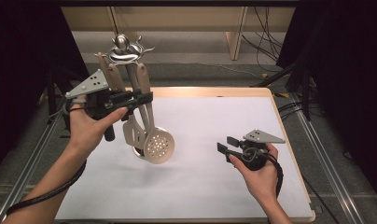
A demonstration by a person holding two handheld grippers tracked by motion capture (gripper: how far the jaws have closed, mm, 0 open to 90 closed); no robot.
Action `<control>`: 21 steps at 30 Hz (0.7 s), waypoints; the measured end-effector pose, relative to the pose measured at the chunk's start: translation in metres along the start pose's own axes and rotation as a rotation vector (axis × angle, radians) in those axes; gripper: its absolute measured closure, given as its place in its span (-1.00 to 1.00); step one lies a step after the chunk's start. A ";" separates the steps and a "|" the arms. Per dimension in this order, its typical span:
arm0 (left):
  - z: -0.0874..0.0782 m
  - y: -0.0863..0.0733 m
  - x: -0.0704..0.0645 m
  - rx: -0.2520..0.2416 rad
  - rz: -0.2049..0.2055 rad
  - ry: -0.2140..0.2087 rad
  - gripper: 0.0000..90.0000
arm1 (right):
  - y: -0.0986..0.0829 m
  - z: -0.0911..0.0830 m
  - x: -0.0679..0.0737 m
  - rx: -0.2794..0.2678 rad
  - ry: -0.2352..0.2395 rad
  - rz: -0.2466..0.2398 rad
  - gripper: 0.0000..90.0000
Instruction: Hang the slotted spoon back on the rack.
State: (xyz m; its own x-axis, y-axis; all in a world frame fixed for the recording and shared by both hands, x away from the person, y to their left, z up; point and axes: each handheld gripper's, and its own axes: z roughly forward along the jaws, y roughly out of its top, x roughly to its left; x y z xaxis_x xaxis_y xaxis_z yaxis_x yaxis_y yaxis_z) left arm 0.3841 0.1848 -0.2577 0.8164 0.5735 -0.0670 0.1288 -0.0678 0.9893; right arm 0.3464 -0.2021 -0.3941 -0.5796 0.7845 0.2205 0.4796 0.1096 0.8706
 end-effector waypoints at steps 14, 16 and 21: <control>0.005 0.000 0.001 0.004 -0.018 0.014 0.66 | 0.000 0.000 0.000 0.004 0.000 0.009 0.14; 0.005 0.000 0.001 0.003 -0.021 0.019 0.66 | 0.000 0.000 0.000 0.004 0.000 0.009 0.14; 0.005 0.000 0.002 -0.001 -0.027 0.026 0.66 | 0.000 0.000 0.000 0.005 0.000 0.008 0.14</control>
State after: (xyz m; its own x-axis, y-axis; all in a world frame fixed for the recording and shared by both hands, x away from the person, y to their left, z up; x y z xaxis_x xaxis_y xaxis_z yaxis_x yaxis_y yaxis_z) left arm 0.3884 0.1819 -0.2581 0.7977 0.5962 -0.0900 0.1498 -0.0514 0.9874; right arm 0.3461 -0.2018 -0.3936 -0.5754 0.7856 0.2276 0.4876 0.1061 0.8666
